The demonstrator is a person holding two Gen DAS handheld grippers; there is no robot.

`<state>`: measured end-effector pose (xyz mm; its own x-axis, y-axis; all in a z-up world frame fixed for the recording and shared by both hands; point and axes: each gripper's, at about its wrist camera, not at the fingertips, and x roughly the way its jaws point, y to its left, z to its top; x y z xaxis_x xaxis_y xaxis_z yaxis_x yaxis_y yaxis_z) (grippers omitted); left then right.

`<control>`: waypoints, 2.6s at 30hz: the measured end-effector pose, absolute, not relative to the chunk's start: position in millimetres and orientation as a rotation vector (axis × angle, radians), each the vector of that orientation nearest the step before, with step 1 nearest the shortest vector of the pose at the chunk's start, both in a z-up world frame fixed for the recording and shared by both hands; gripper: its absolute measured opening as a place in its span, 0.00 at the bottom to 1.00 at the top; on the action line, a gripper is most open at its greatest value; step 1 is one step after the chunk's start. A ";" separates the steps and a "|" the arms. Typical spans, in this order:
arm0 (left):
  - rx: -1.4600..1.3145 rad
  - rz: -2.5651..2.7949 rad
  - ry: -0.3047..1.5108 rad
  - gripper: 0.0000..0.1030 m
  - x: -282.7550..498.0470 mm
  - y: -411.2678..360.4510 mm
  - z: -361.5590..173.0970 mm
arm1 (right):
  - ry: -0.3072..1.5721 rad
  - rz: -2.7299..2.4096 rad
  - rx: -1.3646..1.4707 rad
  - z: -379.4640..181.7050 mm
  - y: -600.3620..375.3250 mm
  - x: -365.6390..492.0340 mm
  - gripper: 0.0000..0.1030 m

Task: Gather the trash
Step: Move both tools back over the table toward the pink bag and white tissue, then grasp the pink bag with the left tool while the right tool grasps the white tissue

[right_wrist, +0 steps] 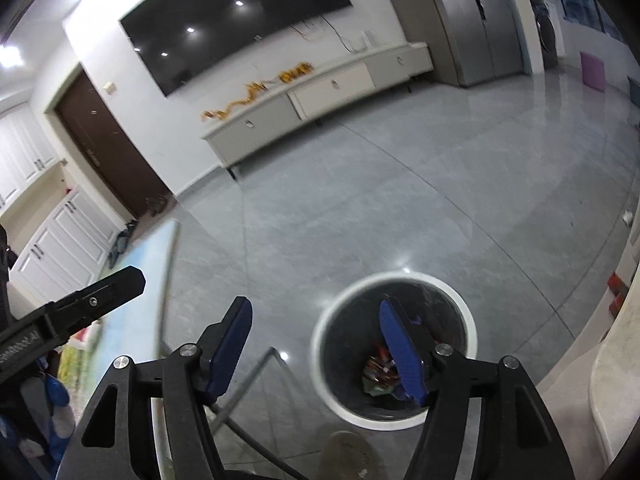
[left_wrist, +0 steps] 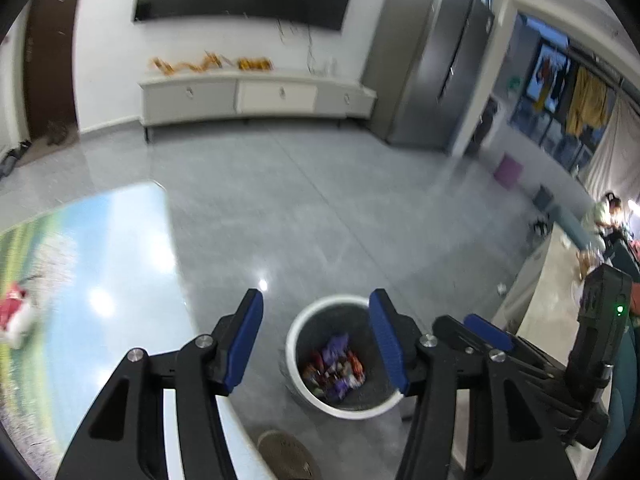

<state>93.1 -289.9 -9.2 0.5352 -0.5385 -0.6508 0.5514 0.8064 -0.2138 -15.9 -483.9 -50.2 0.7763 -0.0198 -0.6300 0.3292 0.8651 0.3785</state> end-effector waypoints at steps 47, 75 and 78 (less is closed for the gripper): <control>-0.253 -0.014 0.411 0.72 19.1 106.7 36.0 | 0.525 0.161 0.203 37.6 -214.9 18.5 1.00; -0.094 -0.264 0.707 0.67 140.0 90.6 -38.8 | 0.793 0.324 0.216 -40.5 -173.4 119.6 0.60; -0.088 -0.337 0.746 0.63 162.6 75.4 -45.5 | 0.818 0.358 0.249 -49.8 -175.0 138.2 0.52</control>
<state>162.6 75.4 -45.5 0.6833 -0.3310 -0.6508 0.2689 0.9428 -0.1971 138.2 -175.0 -49.8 0.6294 0.4036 -0.6640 -0.2138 0.9115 0.3514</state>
